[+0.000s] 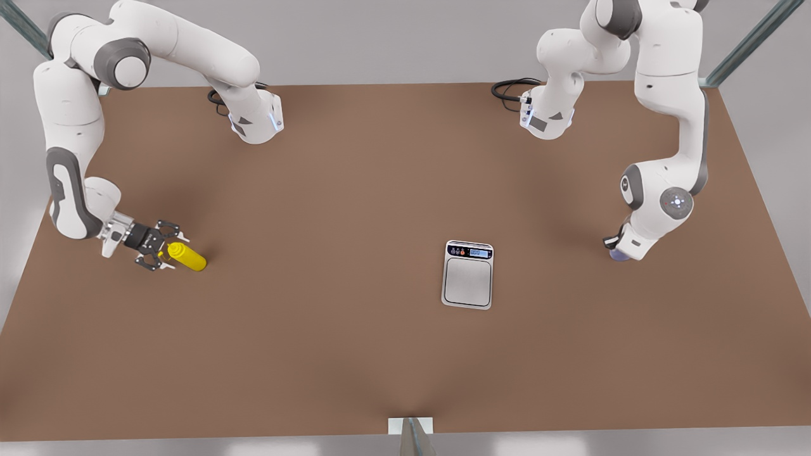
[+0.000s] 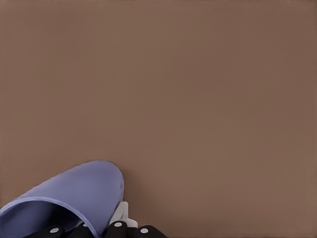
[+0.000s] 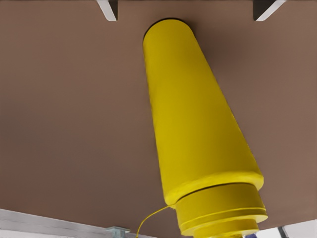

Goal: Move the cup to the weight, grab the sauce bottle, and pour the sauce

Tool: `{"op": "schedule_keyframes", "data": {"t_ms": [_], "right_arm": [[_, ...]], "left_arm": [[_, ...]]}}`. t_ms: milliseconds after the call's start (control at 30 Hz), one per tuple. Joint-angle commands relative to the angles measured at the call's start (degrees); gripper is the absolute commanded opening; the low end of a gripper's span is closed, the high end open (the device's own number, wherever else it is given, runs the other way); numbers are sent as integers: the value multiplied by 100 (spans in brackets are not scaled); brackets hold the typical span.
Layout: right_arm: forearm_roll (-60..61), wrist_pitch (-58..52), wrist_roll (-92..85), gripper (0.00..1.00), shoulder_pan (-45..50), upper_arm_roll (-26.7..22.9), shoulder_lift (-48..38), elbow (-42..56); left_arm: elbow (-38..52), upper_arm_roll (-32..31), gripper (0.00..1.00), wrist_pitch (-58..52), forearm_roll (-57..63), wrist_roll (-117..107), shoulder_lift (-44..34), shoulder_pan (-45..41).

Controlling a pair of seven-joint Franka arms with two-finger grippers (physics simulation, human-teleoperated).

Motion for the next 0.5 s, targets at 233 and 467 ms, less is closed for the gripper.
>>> {"op": "schedule_keyframes", "data": {"t_ms": [233, 467], "right_arm": [[71, 0, 0, 100, 175, 87, 73, 70], [106, -62, -176, 100, 210, 148, 91, 70]], "left_arm": [[290, -594, 22, -314, -613, -52, -20, -74], [1784, -1271, 21, -990, -622, -2557, 666, -1375]]}}
